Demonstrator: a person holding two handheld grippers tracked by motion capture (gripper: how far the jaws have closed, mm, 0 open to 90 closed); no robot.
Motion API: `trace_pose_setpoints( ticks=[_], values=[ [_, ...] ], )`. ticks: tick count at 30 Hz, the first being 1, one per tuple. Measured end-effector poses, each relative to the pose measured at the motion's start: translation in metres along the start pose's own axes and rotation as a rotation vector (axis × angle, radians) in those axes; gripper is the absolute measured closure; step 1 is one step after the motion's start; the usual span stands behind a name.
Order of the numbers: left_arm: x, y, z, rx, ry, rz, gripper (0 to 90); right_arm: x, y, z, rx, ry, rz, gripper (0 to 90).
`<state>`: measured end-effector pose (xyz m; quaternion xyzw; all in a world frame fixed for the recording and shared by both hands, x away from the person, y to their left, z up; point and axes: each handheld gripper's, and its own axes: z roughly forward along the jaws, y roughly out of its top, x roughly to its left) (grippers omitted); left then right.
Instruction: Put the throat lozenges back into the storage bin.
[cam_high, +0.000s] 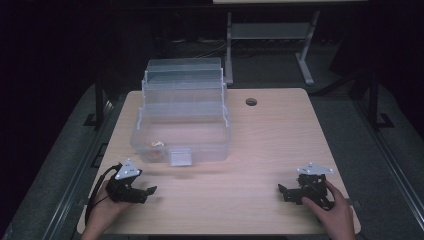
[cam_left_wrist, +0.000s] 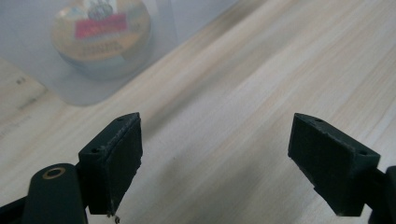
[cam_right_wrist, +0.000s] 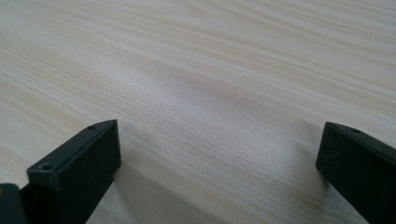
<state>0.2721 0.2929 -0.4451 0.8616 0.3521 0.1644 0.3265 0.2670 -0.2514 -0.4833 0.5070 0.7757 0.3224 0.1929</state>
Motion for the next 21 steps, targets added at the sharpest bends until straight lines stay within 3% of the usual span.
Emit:
trace_pose_setpoints(
  ticks=[10, 14, 15, 18, 21],
  values=[
    [-0.002, -0.014, 0.012, 0.046, -0.005, -0.004, 15.3, 0.0, 0.0, 0.0, 0.0, 0.0, 0.0, 0.0],
    [-0.001, -0.02, 0.014, 0.013, -0.029, -0.034, 11.3, 0.0, 0.0, 0.0, 0.0, 0.0, 0.0, 0.0],
    [-0.001, -0.02, 0.014, 0.013, -0.029, -0.034, 11.1, 0.0, 0.0, 0.0, 0.0, 0.0, 0.0, 0.0],
    [0.0, -0.028, 0.014, -0.05, -0.038, -0.026, 10.8, 0.0, 0.0, 0.0, 0.0, 0.0, 0.0, 0.0],
    [0.0, -0.028, 0.014, -0.052, -0.038, -0.029, 10.8, 0.0, 0.0, 0.0, 0.0, 0.0, 0.0, 0.0]
  ],
)
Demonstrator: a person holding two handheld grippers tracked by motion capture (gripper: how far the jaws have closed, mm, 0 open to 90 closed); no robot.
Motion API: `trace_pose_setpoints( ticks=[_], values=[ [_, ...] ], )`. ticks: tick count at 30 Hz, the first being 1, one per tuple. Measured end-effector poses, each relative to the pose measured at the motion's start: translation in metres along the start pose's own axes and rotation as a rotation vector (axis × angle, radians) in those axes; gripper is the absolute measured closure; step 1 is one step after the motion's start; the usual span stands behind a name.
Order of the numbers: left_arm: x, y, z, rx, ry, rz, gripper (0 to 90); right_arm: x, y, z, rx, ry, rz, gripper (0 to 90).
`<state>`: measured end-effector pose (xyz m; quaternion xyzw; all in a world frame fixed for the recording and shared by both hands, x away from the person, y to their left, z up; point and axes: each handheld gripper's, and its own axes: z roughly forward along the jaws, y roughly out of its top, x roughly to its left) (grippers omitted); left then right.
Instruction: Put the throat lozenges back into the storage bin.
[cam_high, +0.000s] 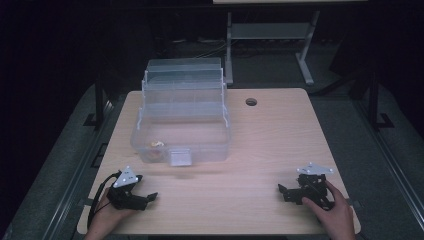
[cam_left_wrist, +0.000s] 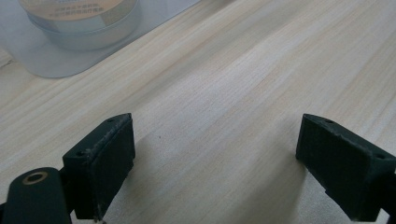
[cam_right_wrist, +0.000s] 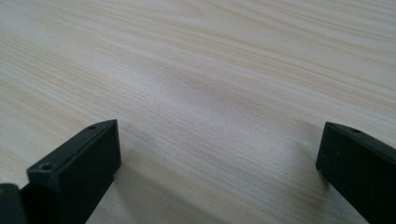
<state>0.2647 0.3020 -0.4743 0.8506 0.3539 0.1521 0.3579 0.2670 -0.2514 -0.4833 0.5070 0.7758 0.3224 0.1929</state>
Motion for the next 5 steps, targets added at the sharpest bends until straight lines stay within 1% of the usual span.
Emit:
trace_pose_setpoints(
  ticks=[5],
  values=[
    [0.0001, 0.0, 0.0, 0.0, 0.0, 0.0, 10.9, 0.0, 0.0, 0.0, 0.0, 0.0, -0.001, 0.0]
  ],
)
